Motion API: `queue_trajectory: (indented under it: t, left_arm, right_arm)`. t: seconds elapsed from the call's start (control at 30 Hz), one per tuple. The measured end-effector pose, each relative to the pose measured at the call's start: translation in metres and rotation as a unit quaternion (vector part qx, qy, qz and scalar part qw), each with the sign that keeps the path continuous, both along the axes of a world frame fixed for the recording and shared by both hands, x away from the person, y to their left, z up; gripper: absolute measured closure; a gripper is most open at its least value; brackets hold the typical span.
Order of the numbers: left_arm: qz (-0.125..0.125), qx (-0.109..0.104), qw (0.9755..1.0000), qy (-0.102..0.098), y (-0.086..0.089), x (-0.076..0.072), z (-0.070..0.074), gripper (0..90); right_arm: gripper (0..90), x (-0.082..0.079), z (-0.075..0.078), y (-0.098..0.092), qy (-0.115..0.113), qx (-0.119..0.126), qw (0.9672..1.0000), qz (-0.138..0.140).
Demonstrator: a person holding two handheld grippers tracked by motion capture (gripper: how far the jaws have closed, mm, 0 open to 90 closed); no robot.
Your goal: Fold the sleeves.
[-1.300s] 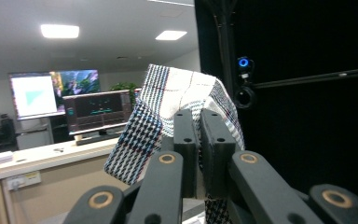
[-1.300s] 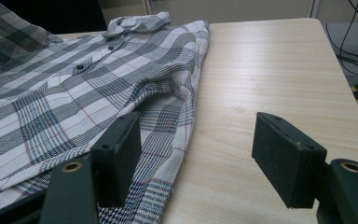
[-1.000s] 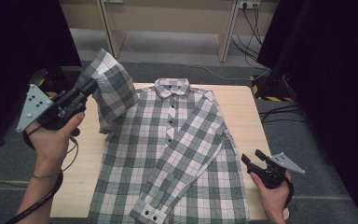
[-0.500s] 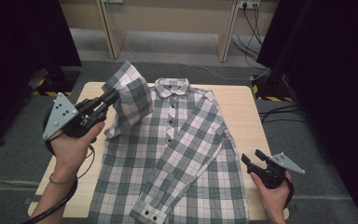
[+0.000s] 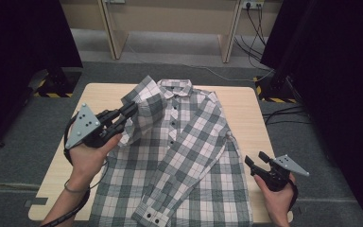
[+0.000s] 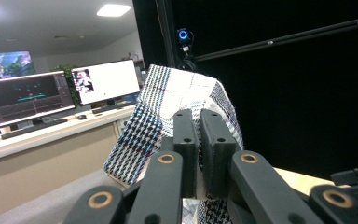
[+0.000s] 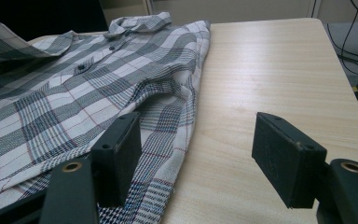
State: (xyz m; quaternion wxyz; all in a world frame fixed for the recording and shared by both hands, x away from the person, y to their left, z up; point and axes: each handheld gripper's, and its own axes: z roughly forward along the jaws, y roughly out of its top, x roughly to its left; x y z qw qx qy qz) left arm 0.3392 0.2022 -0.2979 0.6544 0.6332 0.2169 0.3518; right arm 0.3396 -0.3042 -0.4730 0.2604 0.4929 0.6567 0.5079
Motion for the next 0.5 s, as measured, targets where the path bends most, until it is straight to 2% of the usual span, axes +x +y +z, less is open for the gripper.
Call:
queue_trajectory:
  t: [0.5]
  left_arm:
    - [-0.025,0.032,0.9988,0.027,-0.029,-0.003,-0.028,84.7]
  right_arm:
    - [33.6,0.000,0.000,0.000,-0.001,-0.001,1.0000,0.001]
